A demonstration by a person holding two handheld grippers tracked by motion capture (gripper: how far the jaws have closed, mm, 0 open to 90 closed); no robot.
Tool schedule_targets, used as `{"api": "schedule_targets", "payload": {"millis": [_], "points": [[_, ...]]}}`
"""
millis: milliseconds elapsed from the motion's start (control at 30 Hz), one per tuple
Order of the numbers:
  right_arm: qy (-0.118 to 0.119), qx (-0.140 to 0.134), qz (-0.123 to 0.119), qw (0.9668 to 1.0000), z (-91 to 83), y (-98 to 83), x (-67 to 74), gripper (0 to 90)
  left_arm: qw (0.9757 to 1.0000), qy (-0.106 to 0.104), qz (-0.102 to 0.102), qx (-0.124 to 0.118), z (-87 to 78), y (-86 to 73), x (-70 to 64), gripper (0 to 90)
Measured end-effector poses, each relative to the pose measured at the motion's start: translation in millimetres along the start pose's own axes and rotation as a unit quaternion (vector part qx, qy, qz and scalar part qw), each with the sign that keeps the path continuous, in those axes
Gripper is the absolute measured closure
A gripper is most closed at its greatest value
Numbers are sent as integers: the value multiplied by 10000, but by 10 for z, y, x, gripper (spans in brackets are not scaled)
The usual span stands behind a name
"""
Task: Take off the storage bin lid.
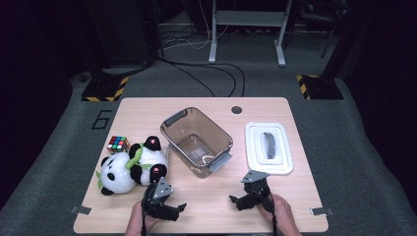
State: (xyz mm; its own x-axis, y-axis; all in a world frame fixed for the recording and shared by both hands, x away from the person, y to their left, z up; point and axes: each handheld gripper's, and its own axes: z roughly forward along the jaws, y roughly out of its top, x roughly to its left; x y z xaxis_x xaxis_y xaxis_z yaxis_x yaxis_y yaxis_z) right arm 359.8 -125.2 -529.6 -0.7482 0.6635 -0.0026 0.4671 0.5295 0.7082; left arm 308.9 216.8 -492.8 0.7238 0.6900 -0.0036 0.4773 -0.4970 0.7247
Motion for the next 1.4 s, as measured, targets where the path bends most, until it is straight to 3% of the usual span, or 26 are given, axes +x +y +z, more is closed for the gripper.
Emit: {"api": "schedule_targets", "payload": {"millis": [133, 433, 867, 1033, 1100, 1400], "points": [[12, -1, -17, 10000, 3, 1, -5, 0, 10000, 10, -29, -3, -117, 62, 37, 120], [19, 0, -21, 10000, 3, 2, -6, 0, 9991, 42, -239, -337, -315, 103, 149, 127], [50, 7, -81, 10000, 3, 1, -15, 0, 9977, 395, -199, -507, -557, 199, 325, 141], [62, 7, -95, 9999, 4, 2, -19, 0, 9966, 426, -311, -633, -644, 243, 396, 139], [62, 8, -95, 9999, 4, 2, -18, 0, 9955, 471, -356, -744, -716, 294, 451, 139], [63, 7, -95, 9999, 4, 2, -18, 0, 9921, 922, -486, -702, -865, 393, 624, 139]]}}
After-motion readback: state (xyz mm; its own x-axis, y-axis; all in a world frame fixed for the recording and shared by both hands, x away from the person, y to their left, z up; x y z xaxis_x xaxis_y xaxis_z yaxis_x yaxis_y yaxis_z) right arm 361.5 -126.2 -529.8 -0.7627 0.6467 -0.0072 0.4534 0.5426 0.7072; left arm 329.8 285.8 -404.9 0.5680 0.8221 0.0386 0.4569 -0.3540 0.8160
